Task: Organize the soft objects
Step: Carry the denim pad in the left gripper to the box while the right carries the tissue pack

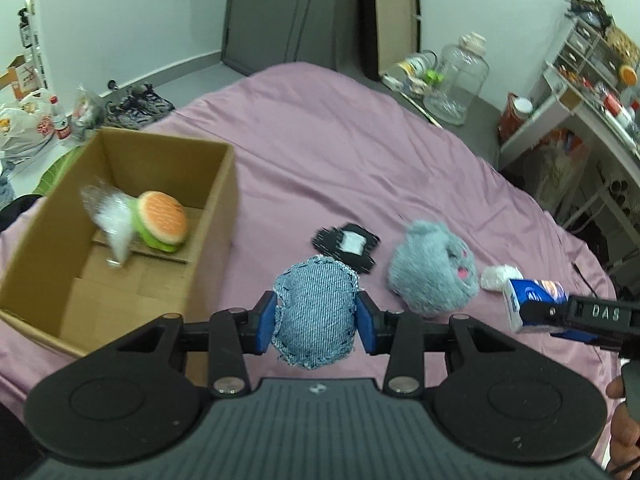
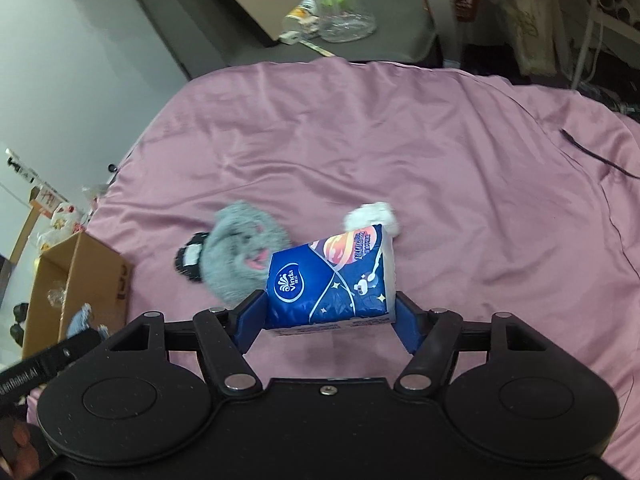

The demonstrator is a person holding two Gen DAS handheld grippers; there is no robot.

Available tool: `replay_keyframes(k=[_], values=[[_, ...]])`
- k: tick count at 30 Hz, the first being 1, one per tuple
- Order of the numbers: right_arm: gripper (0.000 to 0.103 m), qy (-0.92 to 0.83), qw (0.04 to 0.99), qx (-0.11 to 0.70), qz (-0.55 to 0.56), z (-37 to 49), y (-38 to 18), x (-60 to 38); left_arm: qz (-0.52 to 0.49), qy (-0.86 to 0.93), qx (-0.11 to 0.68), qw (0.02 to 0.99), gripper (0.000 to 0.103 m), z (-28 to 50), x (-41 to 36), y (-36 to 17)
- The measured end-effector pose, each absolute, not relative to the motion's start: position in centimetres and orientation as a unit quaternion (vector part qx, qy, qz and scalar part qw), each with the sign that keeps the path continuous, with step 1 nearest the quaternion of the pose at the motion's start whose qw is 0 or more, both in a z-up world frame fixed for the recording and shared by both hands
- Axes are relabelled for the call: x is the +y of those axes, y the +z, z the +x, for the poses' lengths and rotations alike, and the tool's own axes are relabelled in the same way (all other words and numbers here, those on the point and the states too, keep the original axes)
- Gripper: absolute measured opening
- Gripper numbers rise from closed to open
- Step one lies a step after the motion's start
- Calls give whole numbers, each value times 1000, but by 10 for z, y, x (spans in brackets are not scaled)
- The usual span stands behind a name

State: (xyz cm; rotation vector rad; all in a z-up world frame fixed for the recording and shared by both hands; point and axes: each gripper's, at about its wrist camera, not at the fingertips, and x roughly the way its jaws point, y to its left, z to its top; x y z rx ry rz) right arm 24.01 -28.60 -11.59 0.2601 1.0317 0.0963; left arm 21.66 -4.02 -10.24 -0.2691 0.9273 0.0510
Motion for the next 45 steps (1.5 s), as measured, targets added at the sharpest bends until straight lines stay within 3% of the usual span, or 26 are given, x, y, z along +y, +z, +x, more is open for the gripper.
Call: replay_keyframes(k=[24, 45], values=[[65, 106, 888, 433, 111, 229, -59, -187, -173, 78, 422, 887, 41, 190, 79, -83], [65, 128, 888, 432, 94, 239, -63, -135, -182, 106, 442, 872, 42, 211, 129, -102]])
